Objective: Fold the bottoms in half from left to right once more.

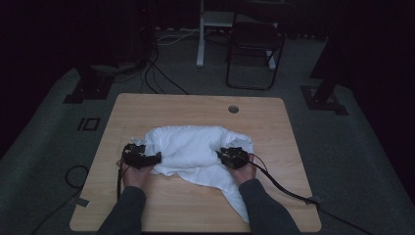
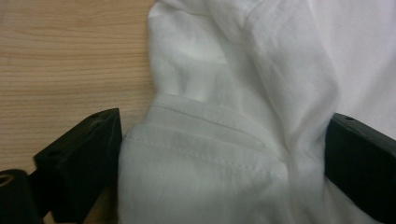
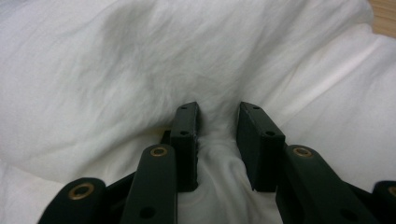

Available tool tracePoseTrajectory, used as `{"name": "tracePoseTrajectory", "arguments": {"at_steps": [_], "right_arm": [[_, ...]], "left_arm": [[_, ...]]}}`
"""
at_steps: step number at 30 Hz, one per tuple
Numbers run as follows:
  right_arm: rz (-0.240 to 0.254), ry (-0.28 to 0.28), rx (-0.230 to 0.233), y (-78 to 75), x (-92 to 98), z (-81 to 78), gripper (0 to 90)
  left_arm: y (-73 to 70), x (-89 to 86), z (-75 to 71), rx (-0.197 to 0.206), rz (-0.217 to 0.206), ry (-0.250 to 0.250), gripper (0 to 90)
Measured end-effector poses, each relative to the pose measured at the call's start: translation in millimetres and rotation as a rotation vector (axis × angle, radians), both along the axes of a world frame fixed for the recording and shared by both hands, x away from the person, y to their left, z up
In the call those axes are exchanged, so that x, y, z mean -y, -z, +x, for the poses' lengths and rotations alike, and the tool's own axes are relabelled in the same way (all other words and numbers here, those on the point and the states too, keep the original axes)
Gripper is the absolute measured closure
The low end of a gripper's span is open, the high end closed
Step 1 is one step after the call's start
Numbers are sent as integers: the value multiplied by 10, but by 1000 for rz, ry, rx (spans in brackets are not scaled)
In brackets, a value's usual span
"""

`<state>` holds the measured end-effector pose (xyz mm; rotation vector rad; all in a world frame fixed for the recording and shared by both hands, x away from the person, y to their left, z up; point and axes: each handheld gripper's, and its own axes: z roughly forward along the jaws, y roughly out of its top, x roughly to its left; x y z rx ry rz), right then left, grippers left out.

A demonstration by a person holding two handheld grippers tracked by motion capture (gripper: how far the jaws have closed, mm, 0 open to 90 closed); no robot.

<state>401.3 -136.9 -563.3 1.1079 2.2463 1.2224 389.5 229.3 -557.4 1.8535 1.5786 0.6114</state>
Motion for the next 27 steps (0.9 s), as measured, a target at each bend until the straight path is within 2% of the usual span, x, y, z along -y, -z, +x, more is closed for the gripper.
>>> {"name": "tracePoseTrajectory", "arguments": {"at_steps": [4, 7, 8, 9, 11, 12, 13, 14, 15, 16, 17, 21, 24, 27], "right_arm": [[1, 6, 2, 1, -4, -9, 678], [0, 9, 4, 1, -9, -17, 678], [-1, 11, 5, 1, -10, -20, 678], [-2, 11, 6, 1, -12, -24, 677], [-8, 11, 12, 2, -15, -29, 678], [-8, 11, 12, 2, -15, -29, 678], [-11, 12, 15, 1, -18, -33, 677], [-11, 12, 15, 1, -18, -33, 677], [-11, 10, 13, 0, -14, -34, 677], [-11, 10, 13, 0, -14, -34, 677], [-10, 9, 12, 0, -10, -35, 677], [-12, -2, 3, -7, 3, -38, 675], [-7, -13, -28, -35, 24, -26, 666], [12, -12, -74, -152, 91, 5, 596]], "left_arm": [[-46, 23, -54, -2, -58, 43, 300], [-58, -25, -58, -21, -170, 11, 504], [-48, -39, -56, -31, -216, 14, 579], [-41, -42, -56, -35, -229, 24, 656], [-37, -21, -63, -38, -231, 40, 726], [-37, -21, -63, -38, -231, 40, 744], [-44, -56, -68, -37, -263, 56, 756], [-44, -56, -68, -37, -263, 56, 764], [-92, -132, -97, -11, -327, 56, 770], [-92, -132, -97, -11, -327, 56, 773], [-198, -180, -150, 46, -348, 71, 773], [-429, -166, -249, 111, -333, 121, 779], [-519, -124, -289, 140, -321, 146, 779], [-560, -112, -298, 151, -322, 157, 778]]}}
